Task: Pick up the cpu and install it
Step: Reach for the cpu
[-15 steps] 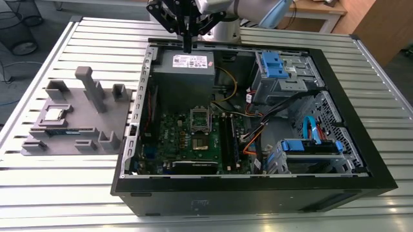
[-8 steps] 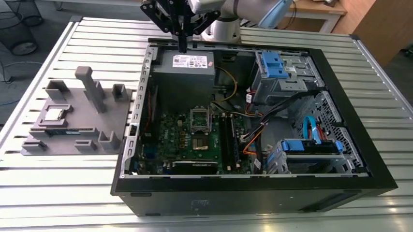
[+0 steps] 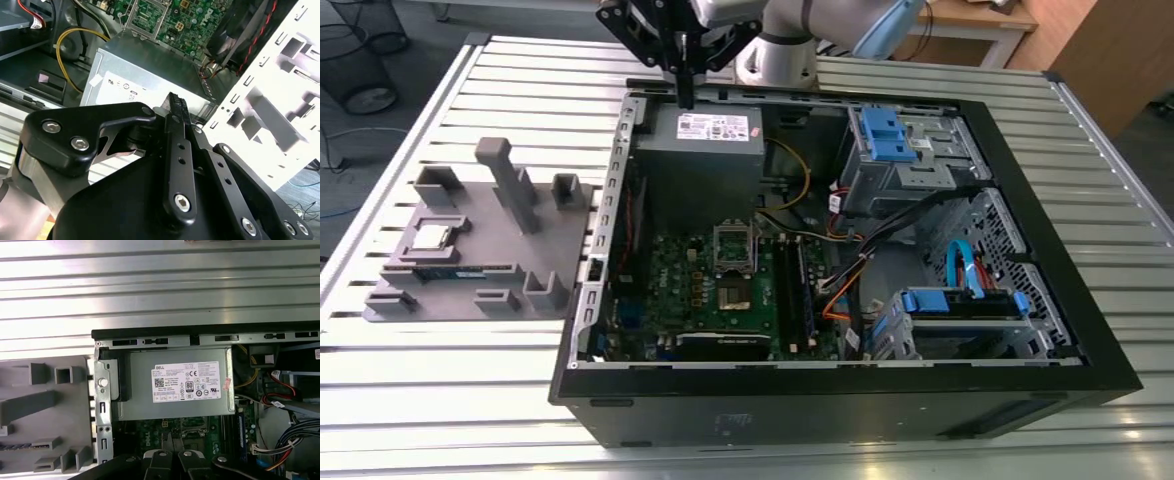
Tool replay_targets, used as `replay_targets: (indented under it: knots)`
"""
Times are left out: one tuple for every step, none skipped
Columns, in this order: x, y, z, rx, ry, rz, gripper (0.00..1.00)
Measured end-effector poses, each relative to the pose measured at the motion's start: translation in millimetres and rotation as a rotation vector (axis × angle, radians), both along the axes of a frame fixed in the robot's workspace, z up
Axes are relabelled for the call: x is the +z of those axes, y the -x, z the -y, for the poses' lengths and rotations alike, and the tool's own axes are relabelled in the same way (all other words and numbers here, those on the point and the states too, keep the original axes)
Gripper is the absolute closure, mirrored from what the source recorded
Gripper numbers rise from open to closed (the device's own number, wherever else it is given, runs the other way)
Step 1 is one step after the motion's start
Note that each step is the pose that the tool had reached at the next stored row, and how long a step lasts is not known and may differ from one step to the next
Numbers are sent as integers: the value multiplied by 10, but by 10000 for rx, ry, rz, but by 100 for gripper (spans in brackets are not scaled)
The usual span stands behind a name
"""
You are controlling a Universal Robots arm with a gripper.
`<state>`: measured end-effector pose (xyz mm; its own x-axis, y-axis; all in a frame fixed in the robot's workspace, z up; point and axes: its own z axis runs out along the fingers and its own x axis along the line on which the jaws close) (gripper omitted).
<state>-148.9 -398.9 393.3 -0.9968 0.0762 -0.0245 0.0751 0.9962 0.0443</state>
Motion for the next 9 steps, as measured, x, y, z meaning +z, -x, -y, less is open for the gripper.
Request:
replay_targets:
  knots:
    - [0, 13, 0, 0, 0, 0, 89]
    - [0, 25, 0, 0, 0, 0, 89]
    - [0, 38, 0, 0, 0, 0, 89]
    - [0, 52, 0, 0, 0, 0, 89]
    - [0, 66, 0, 0, 0, 0, 89]
    - [0, 80, 0, 0, 0, 0, 89]
    - [0, 94, 0, 0, 0, 1, 89]
    - [0, 108, 0, 1, -1, 1, 89]
    - [0, 123, 0, 1, 0, 0, 89]
